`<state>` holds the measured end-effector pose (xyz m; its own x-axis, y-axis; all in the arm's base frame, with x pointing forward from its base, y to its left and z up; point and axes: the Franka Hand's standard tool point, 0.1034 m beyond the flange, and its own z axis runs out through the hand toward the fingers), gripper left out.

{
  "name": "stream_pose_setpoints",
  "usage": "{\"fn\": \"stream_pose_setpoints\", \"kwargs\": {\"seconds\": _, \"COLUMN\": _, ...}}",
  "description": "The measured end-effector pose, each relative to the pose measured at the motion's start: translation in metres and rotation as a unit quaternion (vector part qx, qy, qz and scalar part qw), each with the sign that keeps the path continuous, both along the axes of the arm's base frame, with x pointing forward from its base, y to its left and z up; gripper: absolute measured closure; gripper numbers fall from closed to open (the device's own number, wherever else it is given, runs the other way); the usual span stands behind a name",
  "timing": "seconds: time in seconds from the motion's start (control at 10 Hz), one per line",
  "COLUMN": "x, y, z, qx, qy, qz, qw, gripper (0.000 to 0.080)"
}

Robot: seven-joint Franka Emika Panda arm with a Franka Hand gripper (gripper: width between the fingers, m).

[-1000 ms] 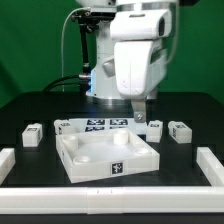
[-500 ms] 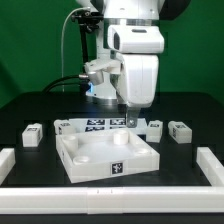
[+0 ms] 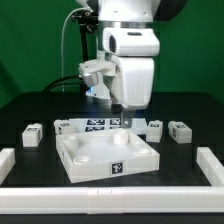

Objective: Assemble one leg

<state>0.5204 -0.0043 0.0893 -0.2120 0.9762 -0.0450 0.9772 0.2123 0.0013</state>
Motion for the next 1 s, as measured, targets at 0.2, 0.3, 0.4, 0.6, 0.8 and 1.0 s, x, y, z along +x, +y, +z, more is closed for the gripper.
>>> {"fn": "stream_pose_setpoints", "kwargs": {"seconds": 0.2, "x": -0.032, "y": -0.018, "z": -0.012, "qx": 0.001, "qy": 0.026, "qz": 0.015, "qw": 1.000, "gripper": 0.0150}}
{"fn": "stream_pose_setpoints", "kwargs": {"seconds": 0.3, "x": -0.048, "y": -0.021, "z": -0.022, "qx": 0.003, "qy": 0.040, "qz": 0.019, "qw": 0.999, "gripper": 0.0150}}
{"fn": "stream_pose_setpoints", "kwargs": {"seconds": 0.4, "x": -0.064, "y": -0.024, "z": -0.033, "qx": 0.006, "qy": 0.053, "qz": 0.026, "qw": 0.998, "gripper": 0.0150}}
{"fn": "stream_pose_setpoints", "kwargs": {"seconds": 0.6, "x": -0.076, "y": -0.027, "z": -0.045, "qx": 0.009, "qy": 0.068, "qz": 0.026, "qw": 0.997, "gripper": 0.0150}}
{"fn": "stream_pose_setpoints", "kwargs": {"seconds": 0.8, "x": -0.075, "y": -0.027, "z": -0.044, "qx": 0.008, "qy": 0.067, "qz": 0.025, "qw": 0.997, "gripper": 0.0150}}
{"fn": "stream_pose_setpoints", "kwargs": {"seconds": 1.0, "x": -0.076, "y": -0.028, "z": -0.045, "qx": 0.009, "qy": 0.069, "qz": 0.027, "qw": 0.997, "gripper": 0.0150}}
